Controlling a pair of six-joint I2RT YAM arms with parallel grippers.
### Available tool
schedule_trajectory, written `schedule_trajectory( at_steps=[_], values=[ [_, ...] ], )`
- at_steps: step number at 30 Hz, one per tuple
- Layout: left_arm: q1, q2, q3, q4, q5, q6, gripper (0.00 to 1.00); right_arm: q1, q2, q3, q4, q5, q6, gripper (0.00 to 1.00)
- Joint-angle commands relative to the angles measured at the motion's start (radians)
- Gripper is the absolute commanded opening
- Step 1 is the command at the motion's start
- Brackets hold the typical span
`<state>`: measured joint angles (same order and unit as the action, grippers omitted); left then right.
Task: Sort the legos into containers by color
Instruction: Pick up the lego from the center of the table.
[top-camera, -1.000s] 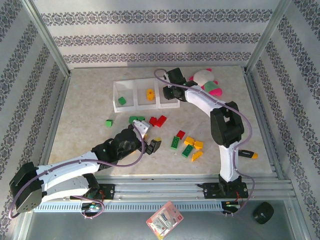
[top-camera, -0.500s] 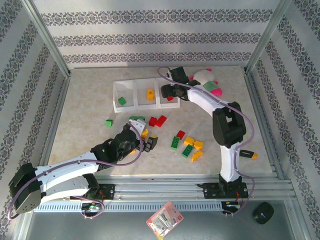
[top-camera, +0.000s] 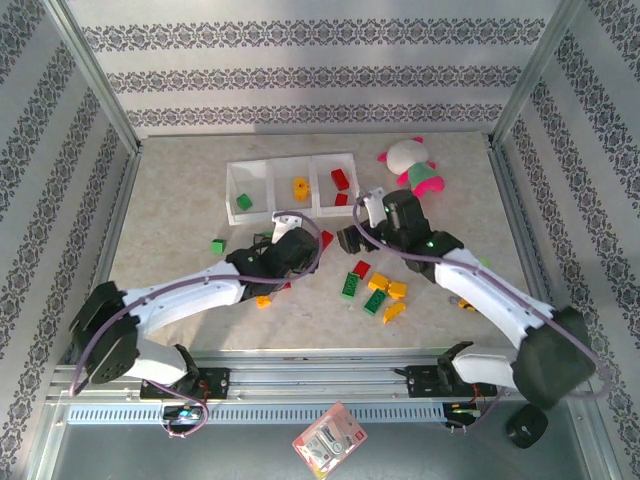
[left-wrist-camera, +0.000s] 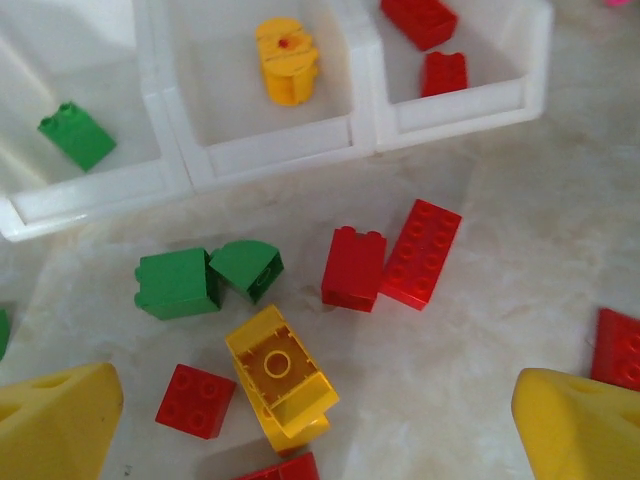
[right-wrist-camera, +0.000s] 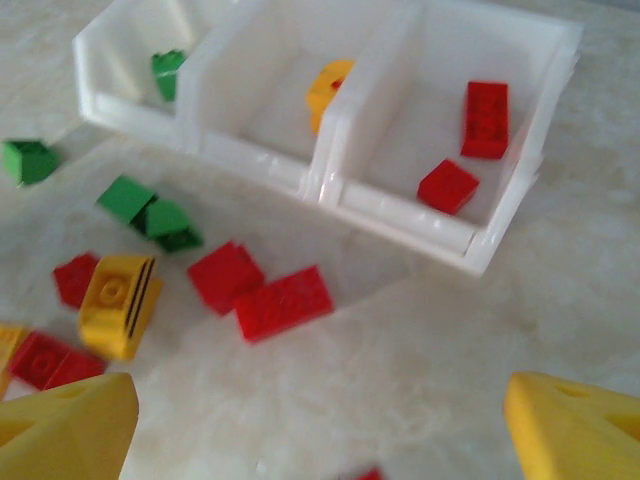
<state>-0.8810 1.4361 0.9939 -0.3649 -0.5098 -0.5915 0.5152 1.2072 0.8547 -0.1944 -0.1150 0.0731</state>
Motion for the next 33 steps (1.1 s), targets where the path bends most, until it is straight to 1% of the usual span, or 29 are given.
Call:
schedule_trajectory(
  at_steps=[1,3,6,10,15,18,20,22,25,30,33],
  values=[
    [0.024,0.097,0.079,-0.112,-0.021,-0.138,0.95,0.000,-0.126,-0.063,-0.042,-0.015,-0.013,0.94],
    [0.041,0.161,0.118,-0.119,0.001,-0.176,0.94,0.002,-0.186,-0.087,-0.081,-0.015,0.000,0.94],
    [0.060,0.245,0.187,-0.187,-0.014,-0.285,0.93,0.003,-0.237,-0.085,-0.166,0.000,0.000,0.95],
    [0.090,0.342,0.252,-0.253,-0.013,-0.396,0.84,0.005,-0.268,-0.081,-0.222,0.006,-0.014,0.95],
    [0.106,0.394,0.234,-0.244,0.006,-0.497,0.79,0.005,-0.270,-0.085,-0.230,0.012,-0.017,0.95],
    [0.112,0.412,0.219,-0.228,0.029,-0.522,0.76,0.006,-0.267,-0.088,-0.228,0.008,-0.013,0.95],
    [0.114,0.426,0.219,-0.228,0.039,-0.524,0.70,0.006,-0.266,-0.089,-0.226,0.005,-0.010,0.95],
    [0.114,0.435,0.219,-0.230,0.047,-0.526,0.60,0.006,-0.266,-0.092,-0.226,0.006,-0.009,0.95],
    [0.114,0.437,0.214,-0.223,0.055,-0.529,0.50,0.006,-0.267,-0.097,-0.223,0.011,-0.005,0.95],
    [0.116,0.442,0.212,-0.225,0.058,-0.532,0.43,0.007,-0.269,-0.100,-0.220,0.014,-0.001,0.95],
    [0.117,0.450,0.211,-0.227,0.065,-0.538,0.44,0.008,-0.269,-0.100,-0.218,0.016,0.000,0.95]
  ],
)
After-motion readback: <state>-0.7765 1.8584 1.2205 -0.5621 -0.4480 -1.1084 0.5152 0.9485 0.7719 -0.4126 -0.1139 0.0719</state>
